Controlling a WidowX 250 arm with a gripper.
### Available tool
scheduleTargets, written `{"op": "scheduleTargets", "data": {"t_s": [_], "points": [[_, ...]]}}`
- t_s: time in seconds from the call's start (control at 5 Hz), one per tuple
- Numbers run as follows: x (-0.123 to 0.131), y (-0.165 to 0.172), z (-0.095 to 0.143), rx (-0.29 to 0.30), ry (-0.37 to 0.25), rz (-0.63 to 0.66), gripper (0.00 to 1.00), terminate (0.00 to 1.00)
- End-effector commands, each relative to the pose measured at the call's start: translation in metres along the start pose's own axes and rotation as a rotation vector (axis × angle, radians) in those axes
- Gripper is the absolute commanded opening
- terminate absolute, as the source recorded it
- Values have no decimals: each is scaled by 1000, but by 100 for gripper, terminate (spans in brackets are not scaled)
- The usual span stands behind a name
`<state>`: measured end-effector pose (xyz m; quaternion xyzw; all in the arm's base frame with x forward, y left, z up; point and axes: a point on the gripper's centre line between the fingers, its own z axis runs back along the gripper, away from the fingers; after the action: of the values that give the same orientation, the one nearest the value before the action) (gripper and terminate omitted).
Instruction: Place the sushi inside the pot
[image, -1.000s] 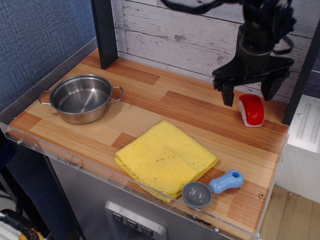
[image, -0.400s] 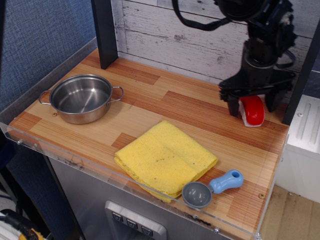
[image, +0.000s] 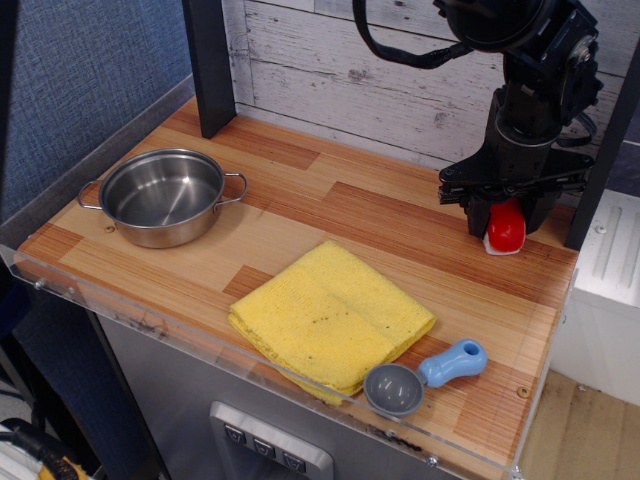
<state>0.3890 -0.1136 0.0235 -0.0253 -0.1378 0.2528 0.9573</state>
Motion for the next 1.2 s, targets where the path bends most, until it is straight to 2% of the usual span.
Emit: {"op": "scheduleTargets", "data": {"t_s": [0.0, 0.2, 0.4, 0.6, 1.0], "points": [[7, -9, 30, -55, -32, -76, 0, 0], [10, -13, 54, -44, -30, -221, 0, 0], [12, -14, 86, -76, -57, -360, 0, 0], [15, 2, 114, -115, -81, -378, 0, 0], [24, 76, 148, -85, -129, -428, 0, 0]]}}
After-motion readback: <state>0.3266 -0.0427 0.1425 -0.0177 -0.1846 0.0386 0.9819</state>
